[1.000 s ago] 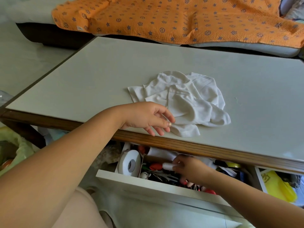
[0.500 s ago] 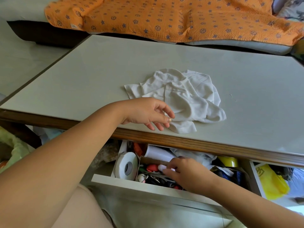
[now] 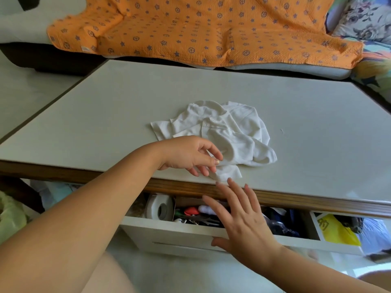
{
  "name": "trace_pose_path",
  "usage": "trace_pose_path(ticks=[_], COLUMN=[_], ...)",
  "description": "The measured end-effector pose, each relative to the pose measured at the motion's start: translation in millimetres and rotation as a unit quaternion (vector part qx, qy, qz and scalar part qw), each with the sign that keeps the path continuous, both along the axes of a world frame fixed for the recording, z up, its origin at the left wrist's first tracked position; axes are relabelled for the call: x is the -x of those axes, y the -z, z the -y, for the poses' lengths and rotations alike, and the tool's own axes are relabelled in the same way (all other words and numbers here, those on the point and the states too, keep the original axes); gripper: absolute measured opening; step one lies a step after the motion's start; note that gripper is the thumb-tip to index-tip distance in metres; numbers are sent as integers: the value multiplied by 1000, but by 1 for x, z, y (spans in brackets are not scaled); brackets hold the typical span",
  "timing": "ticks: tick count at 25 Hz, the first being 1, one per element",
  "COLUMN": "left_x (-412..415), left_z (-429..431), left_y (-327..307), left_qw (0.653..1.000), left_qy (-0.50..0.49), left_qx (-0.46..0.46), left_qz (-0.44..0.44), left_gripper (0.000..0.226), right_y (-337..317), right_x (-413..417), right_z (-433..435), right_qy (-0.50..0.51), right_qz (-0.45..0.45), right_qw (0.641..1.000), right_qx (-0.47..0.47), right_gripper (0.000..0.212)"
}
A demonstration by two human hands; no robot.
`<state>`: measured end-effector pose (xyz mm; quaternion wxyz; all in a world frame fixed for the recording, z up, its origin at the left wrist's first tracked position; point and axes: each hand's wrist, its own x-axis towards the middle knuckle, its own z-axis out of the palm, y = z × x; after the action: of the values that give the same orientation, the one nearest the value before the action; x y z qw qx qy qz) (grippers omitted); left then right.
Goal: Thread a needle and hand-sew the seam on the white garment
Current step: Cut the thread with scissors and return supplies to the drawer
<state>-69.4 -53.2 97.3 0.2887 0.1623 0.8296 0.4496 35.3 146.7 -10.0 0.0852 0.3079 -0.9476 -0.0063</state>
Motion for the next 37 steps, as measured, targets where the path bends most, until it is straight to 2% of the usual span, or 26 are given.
trace_pose_path(ticks=[4,8,11,16,18,20,21,23,24,27,30,33,35,37], left_x=[3,7,8,11,12,16,20,28,33,47,65,78,84,91], left_z=[0,0,-3,-8,-12,-16,-17,-19,-18,-20,-28,-37,-45,-46], left_y=[0,2,4,8,10,12,15,22,26,35,36,34,33,33], left_qw=[1000,1000,1000,1000,999,991,982,955,944,935,932,923,922,899], left_qy=[-4,-16,-16,-17,-41,-99,-140,-217,-240,-267,-306,-347,-372,-404], left_qx=[0,0,2,5,0,2,11,55,88,154,123,75,-32,-148], left_qz=[-8,-8,-5,-6,-31,-86,-122,-192,-211,-174,-148,-150,-105,-81], left_gripper=[19,18,18,16,14,12,11,14,22,52,41,44,48,45], right_y=[-2,4,14,13,-4,-26,-33,-43,-46,-51,-62,-73,-77,-83], right_x=[20,37,45,46,47,59,68,90,100,124,146,165,171,173], right_z=[4,3,5,7,8,5,-1,-16,-23,-37,-41,-38,-38,-42], right_qy=[47,35,42,58,72,123,145,179,196,255,318,351,349,345], right_qz=[-17,-90,-133,-130,-93,-52,-65,-110,-93,39,110,176,204,209], right_qw=[998,992,986,986,978,940,923,927,938,944,905,879,859,829], right_qx=[21,82,91,89,172,314,351,310,269,207,259,272,314,387], right_gripper=[107,92,79,66,47,38,35,32,32,40,40,31,28,30])
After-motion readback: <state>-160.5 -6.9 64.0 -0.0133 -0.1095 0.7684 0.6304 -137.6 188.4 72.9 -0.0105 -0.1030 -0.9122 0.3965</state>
